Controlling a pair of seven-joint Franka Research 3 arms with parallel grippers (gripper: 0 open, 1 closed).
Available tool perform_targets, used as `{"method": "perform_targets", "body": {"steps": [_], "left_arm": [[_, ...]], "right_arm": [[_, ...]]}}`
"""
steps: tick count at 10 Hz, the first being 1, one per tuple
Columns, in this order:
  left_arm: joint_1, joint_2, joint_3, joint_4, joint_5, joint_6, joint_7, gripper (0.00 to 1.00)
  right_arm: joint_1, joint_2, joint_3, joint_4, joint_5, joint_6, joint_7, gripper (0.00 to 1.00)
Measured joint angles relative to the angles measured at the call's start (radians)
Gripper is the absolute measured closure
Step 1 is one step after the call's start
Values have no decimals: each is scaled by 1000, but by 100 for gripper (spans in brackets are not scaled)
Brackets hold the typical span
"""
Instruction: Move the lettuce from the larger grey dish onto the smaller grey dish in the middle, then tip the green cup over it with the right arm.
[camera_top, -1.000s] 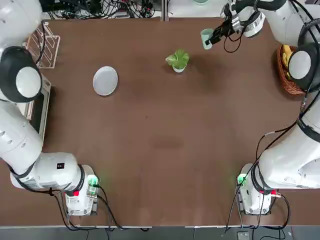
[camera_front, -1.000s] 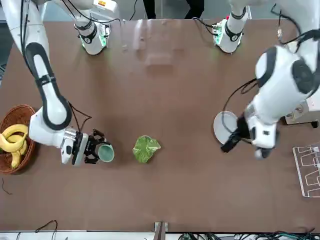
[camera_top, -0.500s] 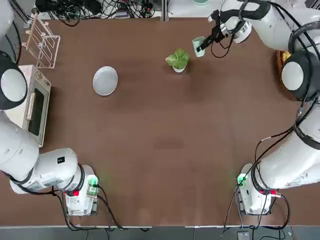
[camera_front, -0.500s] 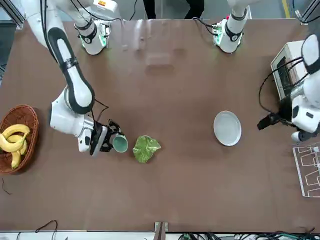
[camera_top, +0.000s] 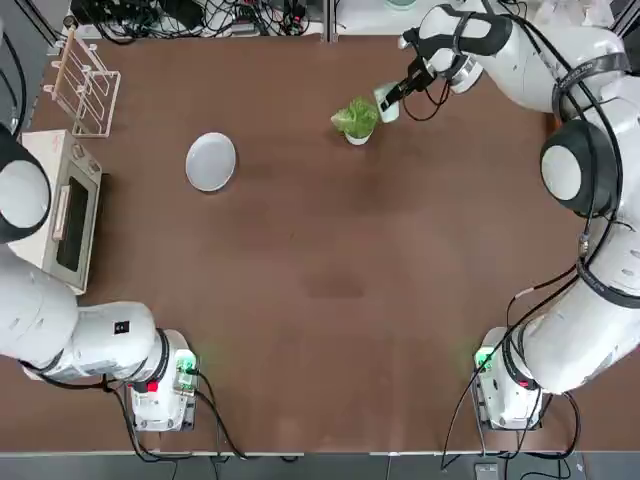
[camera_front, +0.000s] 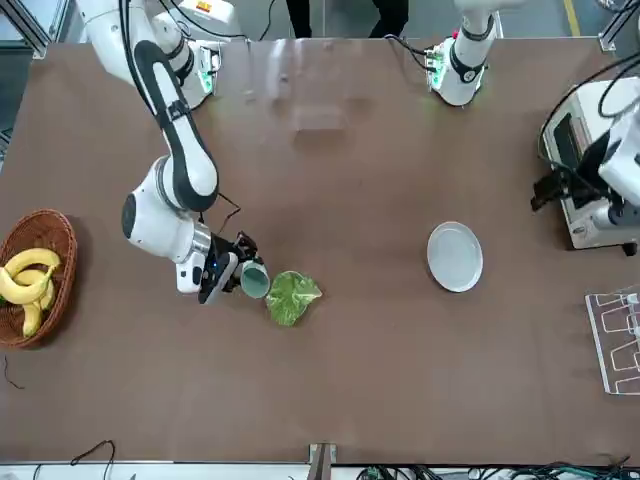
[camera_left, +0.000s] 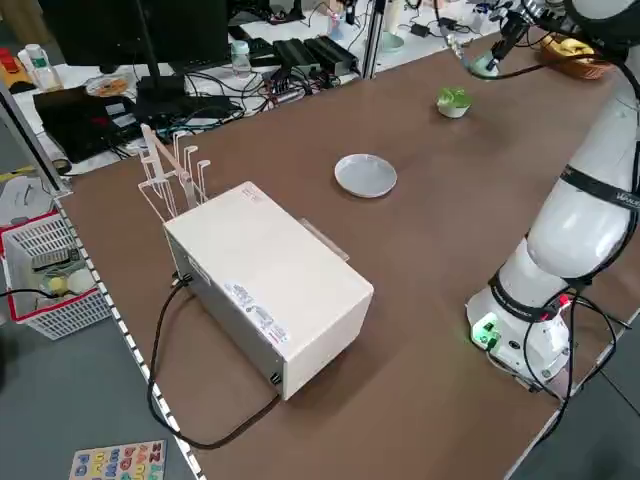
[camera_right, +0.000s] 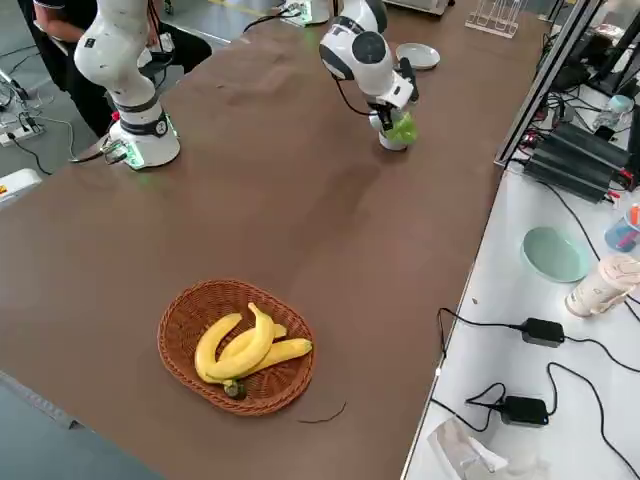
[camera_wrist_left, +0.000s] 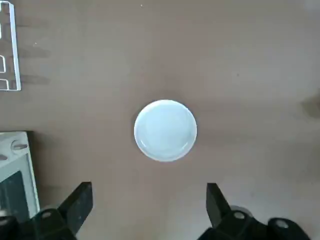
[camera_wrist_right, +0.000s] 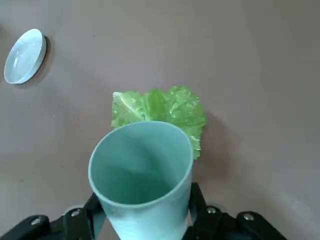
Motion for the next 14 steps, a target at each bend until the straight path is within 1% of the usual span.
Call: {"method": "perform_targets", "body": {"steps": [1,2,3,4,7,11,12,14], "left_arm": [[-47,-13,30,13,4,-35,0,0],[-81,-14,47,14,26,-45,0,0],[-92,-8,50,14,47,-46,0,0],[-93,0,49,14,54,-46,0,0],[-92,5,47,15,62,-46,0,0],[-83,4,52,36,68,-46,4,0],[-83,3,53,38,68,-46,4,0],[-74,3,60,41,69,-71,10,0]], "right_arm": [[18,0,-4,0,0,0,23,31],[37,1,-7,-1,0,-2,38,31],[59,5,-16,-1,0,-2,50,31],[78,13,-28,-1,0,-2,69,31],[97,40,-42,10,0,-2,127,31],[111,95,-55,78,-1,-26,271,31],[120,103,-70,90,-2,-50,308,31],[154,110,-128,110,-2,-128,381,31]]}}
